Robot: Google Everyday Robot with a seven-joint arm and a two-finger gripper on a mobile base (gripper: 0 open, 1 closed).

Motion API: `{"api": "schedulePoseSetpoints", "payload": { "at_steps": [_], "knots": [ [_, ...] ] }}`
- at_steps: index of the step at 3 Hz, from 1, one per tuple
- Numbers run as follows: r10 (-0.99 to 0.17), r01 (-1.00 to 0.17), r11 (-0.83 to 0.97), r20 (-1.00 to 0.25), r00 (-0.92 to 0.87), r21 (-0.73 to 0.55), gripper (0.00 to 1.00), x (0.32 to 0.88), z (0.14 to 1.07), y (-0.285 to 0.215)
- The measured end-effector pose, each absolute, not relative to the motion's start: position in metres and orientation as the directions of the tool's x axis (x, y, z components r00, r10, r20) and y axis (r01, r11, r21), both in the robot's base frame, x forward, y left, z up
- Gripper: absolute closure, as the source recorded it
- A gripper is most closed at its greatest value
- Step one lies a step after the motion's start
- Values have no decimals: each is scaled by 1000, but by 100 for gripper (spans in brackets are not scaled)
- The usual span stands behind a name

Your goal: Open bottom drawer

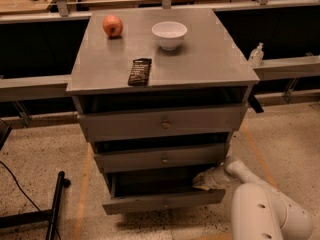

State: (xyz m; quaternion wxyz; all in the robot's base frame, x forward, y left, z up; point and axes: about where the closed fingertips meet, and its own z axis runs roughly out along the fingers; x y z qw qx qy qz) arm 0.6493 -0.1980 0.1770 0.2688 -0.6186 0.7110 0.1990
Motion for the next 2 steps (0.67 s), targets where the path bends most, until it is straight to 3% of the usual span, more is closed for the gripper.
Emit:
{"api": "schedulePoseSetpoints", "payload": {
  "at_steps": [1, 2],
  "knots": [
    [-812, -992, 124, -576, -94, -12, 92, 632, 176, -202],
    [-817, -993, 114, -569, -95, 1, 100, 624, 177, -203]
  ]
}}
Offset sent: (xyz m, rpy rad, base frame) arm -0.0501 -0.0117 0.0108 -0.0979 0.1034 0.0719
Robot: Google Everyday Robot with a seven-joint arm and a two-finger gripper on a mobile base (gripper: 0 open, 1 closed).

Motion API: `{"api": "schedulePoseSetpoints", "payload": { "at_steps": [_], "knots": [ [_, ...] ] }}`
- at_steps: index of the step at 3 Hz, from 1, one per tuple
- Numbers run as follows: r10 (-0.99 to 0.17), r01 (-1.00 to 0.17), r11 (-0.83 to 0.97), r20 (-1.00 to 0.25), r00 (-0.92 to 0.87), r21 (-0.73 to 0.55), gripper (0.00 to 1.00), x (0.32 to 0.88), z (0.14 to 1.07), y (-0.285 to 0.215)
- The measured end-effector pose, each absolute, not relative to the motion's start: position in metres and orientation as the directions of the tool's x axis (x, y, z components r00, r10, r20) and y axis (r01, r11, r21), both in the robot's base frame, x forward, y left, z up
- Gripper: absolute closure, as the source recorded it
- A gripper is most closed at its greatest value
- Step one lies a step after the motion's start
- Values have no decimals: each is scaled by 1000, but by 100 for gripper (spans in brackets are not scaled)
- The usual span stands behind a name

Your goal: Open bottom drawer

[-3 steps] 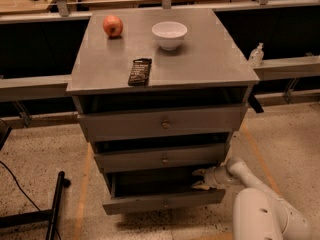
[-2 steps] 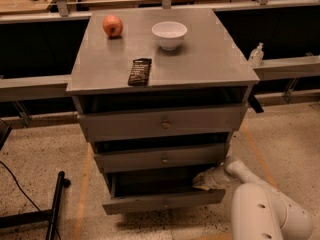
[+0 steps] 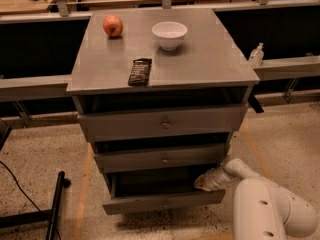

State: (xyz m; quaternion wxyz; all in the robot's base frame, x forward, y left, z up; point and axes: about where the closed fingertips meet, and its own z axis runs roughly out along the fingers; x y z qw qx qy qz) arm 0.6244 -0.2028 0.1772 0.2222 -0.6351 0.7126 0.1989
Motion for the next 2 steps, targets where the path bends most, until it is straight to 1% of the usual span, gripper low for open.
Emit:
{"api": "schedulePoseSetpoints", "payload": {
  "at_steps": [2],
  "knots": [
    [-817, -993, 114, -569, -95, 2, 100, 624, 177, -203]
  ]
}}
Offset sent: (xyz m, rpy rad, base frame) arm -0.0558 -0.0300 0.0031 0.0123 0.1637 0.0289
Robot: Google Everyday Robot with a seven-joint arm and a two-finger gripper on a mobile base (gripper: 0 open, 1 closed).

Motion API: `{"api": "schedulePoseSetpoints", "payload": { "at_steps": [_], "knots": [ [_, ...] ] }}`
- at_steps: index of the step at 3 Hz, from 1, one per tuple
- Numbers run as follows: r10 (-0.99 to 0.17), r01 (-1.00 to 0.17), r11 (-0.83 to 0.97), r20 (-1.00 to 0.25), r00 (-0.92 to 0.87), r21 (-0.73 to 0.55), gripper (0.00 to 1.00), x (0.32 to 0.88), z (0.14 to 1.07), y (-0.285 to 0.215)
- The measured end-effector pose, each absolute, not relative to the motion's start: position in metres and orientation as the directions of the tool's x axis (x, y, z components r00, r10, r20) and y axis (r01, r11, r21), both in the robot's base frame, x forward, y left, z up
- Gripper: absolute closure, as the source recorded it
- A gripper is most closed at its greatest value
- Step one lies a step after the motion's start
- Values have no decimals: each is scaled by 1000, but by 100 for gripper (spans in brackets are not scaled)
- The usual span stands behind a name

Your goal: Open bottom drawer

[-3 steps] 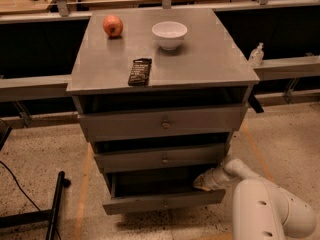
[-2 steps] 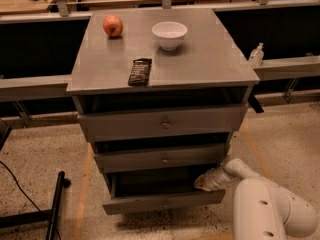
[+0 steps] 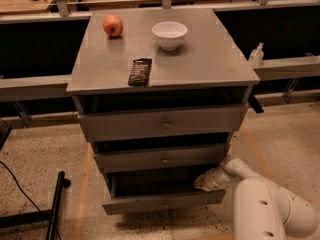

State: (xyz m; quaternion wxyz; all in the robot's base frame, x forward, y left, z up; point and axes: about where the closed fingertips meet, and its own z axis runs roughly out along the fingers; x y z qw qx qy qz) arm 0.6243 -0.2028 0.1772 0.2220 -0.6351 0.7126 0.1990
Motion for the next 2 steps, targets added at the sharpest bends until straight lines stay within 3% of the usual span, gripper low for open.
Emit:
{"api": "schedulePoseSetpoints", "payload": {
  "at_steps": [2],
  "knots": [
    [-817, -993, 114, -569, -95, 2, 100, 624, 177, -203]
  ]
}}
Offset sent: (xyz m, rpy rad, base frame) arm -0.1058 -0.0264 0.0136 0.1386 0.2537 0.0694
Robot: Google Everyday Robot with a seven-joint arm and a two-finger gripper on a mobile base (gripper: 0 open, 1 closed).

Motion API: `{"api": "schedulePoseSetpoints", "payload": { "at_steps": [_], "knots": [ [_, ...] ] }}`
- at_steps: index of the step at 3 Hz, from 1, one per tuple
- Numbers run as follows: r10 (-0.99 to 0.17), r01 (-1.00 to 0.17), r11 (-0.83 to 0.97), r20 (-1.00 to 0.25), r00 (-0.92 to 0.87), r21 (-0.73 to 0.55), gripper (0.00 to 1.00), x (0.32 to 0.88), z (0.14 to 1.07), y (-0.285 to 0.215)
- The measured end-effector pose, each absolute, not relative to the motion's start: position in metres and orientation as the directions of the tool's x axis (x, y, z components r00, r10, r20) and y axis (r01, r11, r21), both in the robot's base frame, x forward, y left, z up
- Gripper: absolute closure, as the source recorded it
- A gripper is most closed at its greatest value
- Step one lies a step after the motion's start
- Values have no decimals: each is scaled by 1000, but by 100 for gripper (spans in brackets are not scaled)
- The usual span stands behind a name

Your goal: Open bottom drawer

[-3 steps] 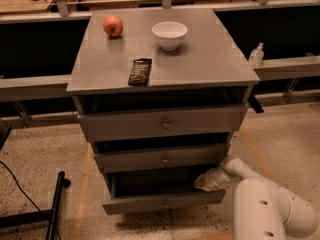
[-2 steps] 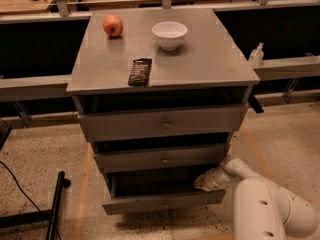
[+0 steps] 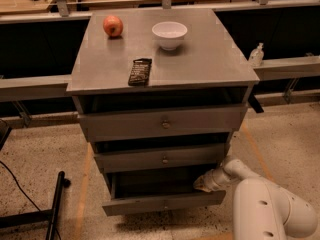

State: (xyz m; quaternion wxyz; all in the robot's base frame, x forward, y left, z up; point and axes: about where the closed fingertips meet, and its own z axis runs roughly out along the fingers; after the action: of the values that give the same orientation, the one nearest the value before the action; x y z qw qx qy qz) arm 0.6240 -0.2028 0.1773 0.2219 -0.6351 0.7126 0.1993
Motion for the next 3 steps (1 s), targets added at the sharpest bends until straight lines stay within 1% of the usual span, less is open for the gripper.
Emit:
{"api": "schedulePoseSetpoints", "payload": {
  "at_steps": [3],
  "knots": [
    [-817, -993, 114, -569, -95, 3, 100, 624, 177, -203]
  ]
}}
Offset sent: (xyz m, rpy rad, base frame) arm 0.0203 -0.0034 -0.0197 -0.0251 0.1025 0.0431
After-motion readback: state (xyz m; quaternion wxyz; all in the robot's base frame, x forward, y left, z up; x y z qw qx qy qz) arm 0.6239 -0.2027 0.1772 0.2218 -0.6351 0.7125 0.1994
